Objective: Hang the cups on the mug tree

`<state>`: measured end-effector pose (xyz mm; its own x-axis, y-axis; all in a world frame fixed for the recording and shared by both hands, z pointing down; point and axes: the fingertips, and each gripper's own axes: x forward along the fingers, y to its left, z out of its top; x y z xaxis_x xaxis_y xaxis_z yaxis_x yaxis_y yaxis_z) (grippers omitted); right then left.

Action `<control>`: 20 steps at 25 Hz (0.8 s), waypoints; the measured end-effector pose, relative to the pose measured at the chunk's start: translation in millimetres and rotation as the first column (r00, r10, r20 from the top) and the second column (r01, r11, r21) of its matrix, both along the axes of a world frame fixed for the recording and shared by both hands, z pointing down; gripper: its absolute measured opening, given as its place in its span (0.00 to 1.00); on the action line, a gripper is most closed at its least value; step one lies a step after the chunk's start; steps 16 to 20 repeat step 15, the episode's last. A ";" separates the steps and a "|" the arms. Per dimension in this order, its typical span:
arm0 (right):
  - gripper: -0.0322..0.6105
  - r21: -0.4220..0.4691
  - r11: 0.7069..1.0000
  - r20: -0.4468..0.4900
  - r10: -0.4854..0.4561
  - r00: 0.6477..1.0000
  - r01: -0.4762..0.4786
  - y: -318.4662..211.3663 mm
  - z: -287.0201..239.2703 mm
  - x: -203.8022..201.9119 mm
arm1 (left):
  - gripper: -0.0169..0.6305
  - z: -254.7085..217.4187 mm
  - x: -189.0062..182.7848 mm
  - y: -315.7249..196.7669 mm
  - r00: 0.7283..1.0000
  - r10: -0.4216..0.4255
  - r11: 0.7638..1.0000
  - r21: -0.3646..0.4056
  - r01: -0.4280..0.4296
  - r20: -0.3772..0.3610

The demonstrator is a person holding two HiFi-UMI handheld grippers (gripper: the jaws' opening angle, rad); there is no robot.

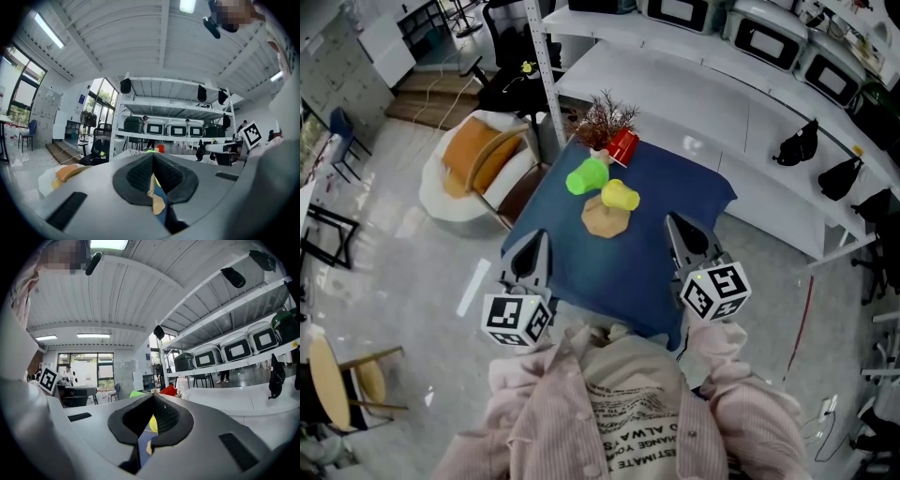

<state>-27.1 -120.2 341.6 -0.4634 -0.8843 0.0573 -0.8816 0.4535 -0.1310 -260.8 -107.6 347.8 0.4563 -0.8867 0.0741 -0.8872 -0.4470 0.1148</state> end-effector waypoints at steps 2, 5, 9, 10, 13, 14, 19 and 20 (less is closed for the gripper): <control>0.05 0.001 1.000 -0.001 0.006 1.000 -0.006 -0.8 -0.1 2.4 | 0.02 0.0 0.6 -0.5 1.000 -0.002 1.000 -0.001 0.002 0.003; 0.05 0.005 1.000 -0.003 0.017 1.000 -0.017 -1.8 -0.4 6.1 | 0.02 0.4 2.4 -1.2 1.000 -0.002 1.000 -0.002 0.002 0.008; 0.05 0.006 1.000 -0.004 0.024 1.000 -0.024 -0.2 -0.1 6.8 | 0.02 0.7 1.9 0.8 1.000 -0.002 1.000 -0.001 0.002 0.009; 0.05 0.006 1.000 -0.004 0.024 1.000 -0.024 0.3 0.0 6.7 | 0.02 0.7 1.7 1.4 1.000 -0.002 1.000 -0.001 0.002 0.009; 0.05 0.004 1.000 -0.003 0.025 1.000 -0.025 1.4 -0.3 6.9 | 0.02 0.4 1.8 2.7 1.000 -0.003 1.000 0.000 0.003 0.012; 0.05 0.004 1.000 -0.003 0.026 1.000 -0.026 1.8 -0.3 7.2 | 0.02 0.3 2.1 3.2 1.000 -0.004 1.000 -0.001 0.004 0.014; 0.05 0.003 1.000 -0.002 0.027 1.000 -0.027 2.1 -0.3 7.5 | 0.02 0.3 2.3 3.7 1.000 -0.004 1.000 -0.002 0.004 0.017; 0.05 0.003 1.000 -0.002 0.027 1.000 -0.027 2.1 -0.3 7.5 | 0.02 0.3 2.3 3.7 1.000 -0.004 1.000 -0.002 0.004 0.017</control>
